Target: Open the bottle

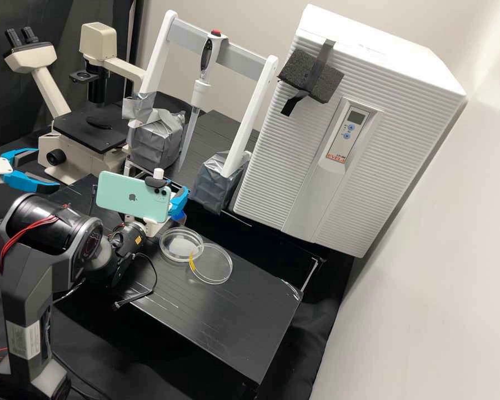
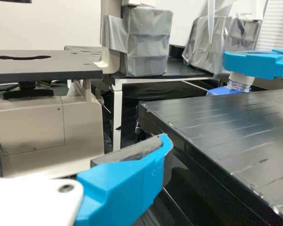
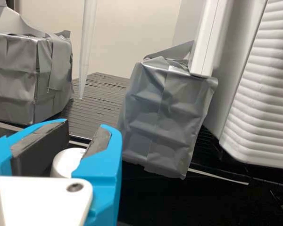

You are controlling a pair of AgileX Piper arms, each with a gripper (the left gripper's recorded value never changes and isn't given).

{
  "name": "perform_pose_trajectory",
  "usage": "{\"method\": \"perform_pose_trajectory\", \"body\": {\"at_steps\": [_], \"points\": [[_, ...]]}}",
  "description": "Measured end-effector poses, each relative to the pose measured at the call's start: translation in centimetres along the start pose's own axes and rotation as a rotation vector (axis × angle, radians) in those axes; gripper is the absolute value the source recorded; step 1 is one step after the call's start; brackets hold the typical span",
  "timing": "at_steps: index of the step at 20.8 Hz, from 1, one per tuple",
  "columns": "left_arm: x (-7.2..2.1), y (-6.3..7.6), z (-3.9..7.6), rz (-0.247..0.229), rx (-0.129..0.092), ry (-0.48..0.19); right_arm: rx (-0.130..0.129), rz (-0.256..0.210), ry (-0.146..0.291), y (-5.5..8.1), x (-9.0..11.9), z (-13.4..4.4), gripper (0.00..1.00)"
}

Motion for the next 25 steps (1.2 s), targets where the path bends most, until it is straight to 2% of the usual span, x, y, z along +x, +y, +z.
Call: {"method": "perform_pose_trajectory", "body": {"at_steps": [3, 4, 20, 25], "points": [[0.00, 0.00, 0.00, 0.000, 0.000, 0.000, 0.000, 0.000, 0.000, 0.00, 0.00, 0.00, 0.00], [0.00, 0.00, 0.00, 0.000, 0.000, 0.000, 0.000, 0.000, 0.000, 0.00, 0.00, 0.00, 1.00], [0.04, -0.02, 0.09, 0.000, -0.001, -0.002, 0.001, -0.005, 0.009, -0.13, -0.02, -0.26, 1.00], [0.07, 0.02, 0.05, 0.007, -0.008, 0.010, 0.000, -0.017, 0.000, -0.41, -0.36, -0.03, 1.00]]}}
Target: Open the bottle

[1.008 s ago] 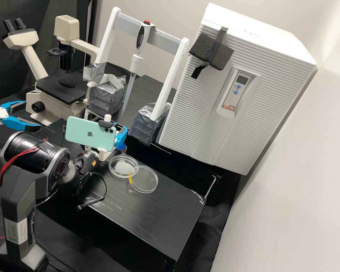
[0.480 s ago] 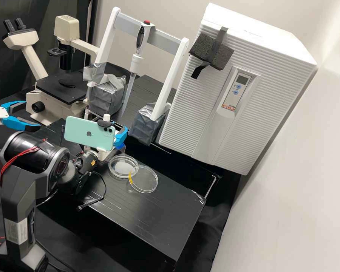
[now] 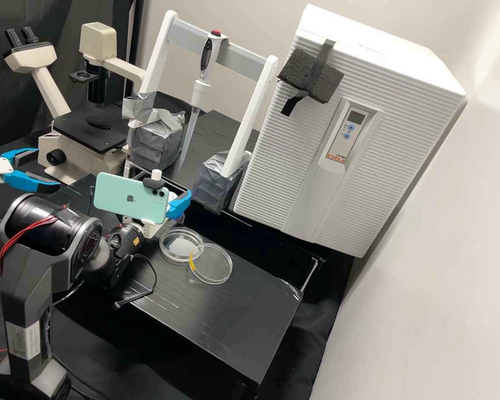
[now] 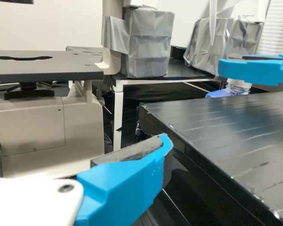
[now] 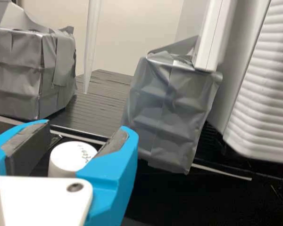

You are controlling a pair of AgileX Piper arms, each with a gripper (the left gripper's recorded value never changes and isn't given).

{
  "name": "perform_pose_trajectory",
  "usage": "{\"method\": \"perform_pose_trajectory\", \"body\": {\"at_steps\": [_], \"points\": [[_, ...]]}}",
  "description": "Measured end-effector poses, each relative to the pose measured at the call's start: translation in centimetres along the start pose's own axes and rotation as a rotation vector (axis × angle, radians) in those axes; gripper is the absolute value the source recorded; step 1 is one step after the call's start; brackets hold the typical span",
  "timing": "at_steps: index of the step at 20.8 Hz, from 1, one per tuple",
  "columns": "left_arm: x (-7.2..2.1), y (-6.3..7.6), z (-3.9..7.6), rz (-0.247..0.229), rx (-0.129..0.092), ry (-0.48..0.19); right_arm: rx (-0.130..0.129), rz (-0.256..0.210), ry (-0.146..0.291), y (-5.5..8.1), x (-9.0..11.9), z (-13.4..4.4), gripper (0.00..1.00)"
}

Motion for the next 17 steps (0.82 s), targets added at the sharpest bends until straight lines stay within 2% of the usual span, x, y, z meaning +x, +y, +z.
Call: {"method": "perform_pose_trajectory", "body": {"at_steps": [1, 9, 11, 14, 17], "points": [[0.00, 0.00, 0.00, 0.000, 0.000, 0.000, 0.003, -0.002, -0.001, -0.04, -0.05, 0.04, 1.00], [0.03, -0.03, 0.09, -0.001, 0.006, -0.004, 0.093, -0.016, -0.001, -0.34, -0.28, 0.04, 1.00], [0.03, -0.03, 0.09, -0.001, 0.006, -0.004, 0.094, -0.016, -0.001, -0.34, -0.28, 0.04, 1.00], [0.03, -0.03, 0.09, -0.001, 0.006, -0.004, 0.114, -0.016, -0.001, -0.34, -0.28, 0.04, 1.00], [0.03, -0.03, 0.09, -0.001, 0.006, -0.004, 0.117, -0.016, -0.001, -0.34, -0.28, 0.04, 1.00]]}}
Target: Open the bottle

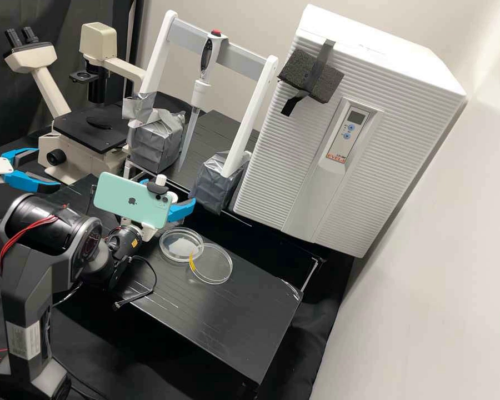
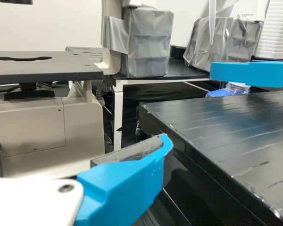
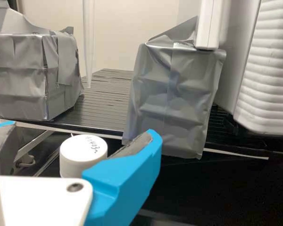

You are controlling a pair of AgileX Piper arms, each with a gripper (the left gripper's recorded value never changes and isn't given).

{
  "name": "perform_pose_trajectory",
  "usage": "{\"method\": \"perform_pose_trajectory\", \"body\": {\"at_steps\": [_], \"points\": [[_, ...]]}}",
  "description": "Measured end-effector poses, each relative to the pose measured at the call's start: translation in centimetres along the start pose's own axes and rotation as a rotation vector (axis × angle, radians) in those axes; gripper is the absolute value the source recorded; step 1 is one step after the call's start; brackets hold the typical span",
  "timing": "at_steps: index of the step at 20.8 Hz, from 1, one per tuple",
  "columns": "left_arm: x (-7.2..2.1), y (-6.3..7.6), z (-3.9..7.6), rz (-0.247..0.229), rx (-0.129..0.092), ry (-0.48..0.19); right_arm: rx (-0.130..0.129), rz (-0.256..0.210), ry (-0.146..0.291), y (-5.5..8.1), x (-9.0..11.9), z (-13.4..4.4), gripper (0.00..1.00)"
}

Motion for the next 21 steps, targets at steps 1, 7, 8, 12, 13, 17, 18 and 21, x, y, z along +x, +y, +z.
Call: {"method": "perform_pose_trajectory", "body": {"at_steps": [1, 7, 8, 12, 13, 17, 18, 21], "points": [[0.00, 0.00, 0.00, 0.000, 0.000, 0.000, 0.006, 0.000, 0.000, 0.00, 0.00, 0.00, 1.00], [-0.11, -0.21, 0.14, -0.008, -0.001, -0.003, 0.017, -0.001, -0.001, -0.01, 0.00, 0.01, 0.00], [-0.17, -0.27, 0.15, -0.010, -0.003, -0.002, 0.022, 0.000, 0.000, 0.02, 0.04, -0.02, 0.00], [-0.24, -0.35, 0.16, -0.014, 0.010, -0.001, 0.029, -0.006, -0.005, -0.03, 0.04, 0.03, 0.00], [-0.24, -0.35, 0.16, -0.014, 0.012, -0.001, 0.029, -0.007, -0.006, -0.04, 0.04, 0.04, 0.00], [-0.24, -0.35, 0.16, -0.014, 0.012, -0.001, 0.030, -0.011, -0.010, -0.02, 0.17, 0.00, 0.00], [-0.24, -0.35, 0.16, -0.014, 0.012, -0.001, 0.030, -0.013, -0.011, -0.07, 0.18, 0.04, 0.00], [-0.22, -0.37, 0.22, -0.014, 0.014, -0.003, 0.030, -0.014, -0.013, -0.08, 0.18, 0.06, 0.00]]}}
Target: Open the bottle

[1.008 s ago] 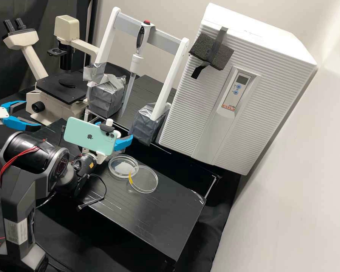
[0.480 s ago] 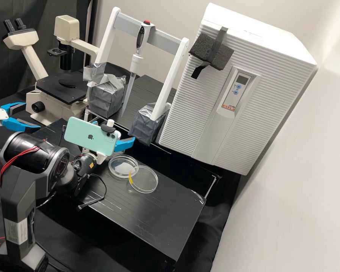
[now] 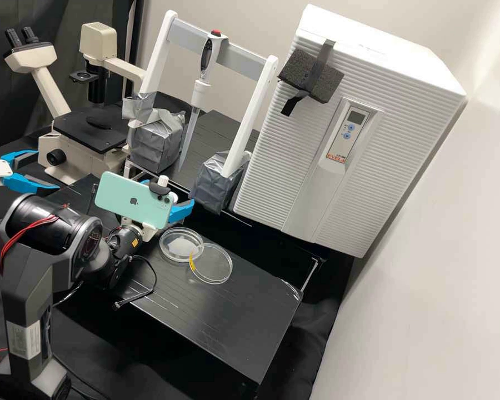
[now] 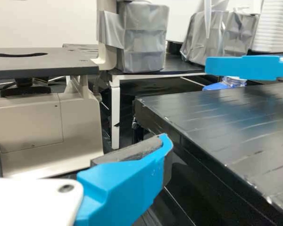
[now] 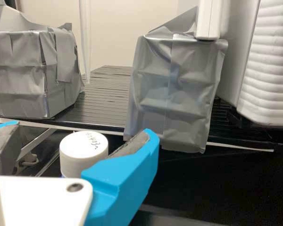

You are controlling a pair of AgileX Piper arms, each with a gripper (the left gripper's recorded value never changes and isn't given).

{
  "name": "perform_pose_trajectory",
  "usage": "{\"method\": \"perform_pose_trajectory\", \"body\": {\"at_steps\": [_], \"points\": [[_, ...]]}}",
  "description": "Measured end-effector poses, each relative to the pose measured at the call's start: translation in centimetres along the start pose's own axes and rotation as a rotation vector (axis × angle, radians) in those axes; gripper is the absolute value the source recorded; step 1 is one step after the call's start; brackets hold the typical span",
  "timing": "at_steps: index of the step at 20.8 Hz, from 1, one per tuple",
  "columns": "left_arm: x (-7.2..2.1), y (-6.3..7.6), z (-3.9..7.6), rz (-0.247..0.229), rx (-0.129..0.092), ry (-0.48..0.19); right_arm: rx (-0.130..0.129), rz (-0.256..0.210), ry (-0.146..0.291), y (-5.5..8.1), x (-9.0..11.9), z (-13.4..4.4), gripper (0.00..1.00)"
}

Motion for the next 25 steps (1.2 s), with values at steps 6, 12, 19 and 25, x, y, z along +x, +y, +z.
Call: {"method": "perform_pose_trajectory", "body": {"at_steps": [6, 12, 19, 25], "points": [[0.06, -0.06, 0.20, -0.003, 0.003, -0.009, 0.000, 0.000, 0.000, 0.00, 0.00, 0.00, 0.00], [0.06, -0.06, 0.20, -0.003, 0.003, -0.009, 0.001, 0.009, 0.009, 0.21, 0.27, -0.23, 0.00], [0.11, -0.12, 0.40, -0.006, 0.004, -0.017, 0.000, 0.013, 0.005, 0.34, 0.28, -0.10, 0.00], [0.10, -0.18, 0.47, -0.008, 0.004, -0.019, -0.001, 0.006, -0.002, 0.14, 0.35, 0.10, 0.00]]}}
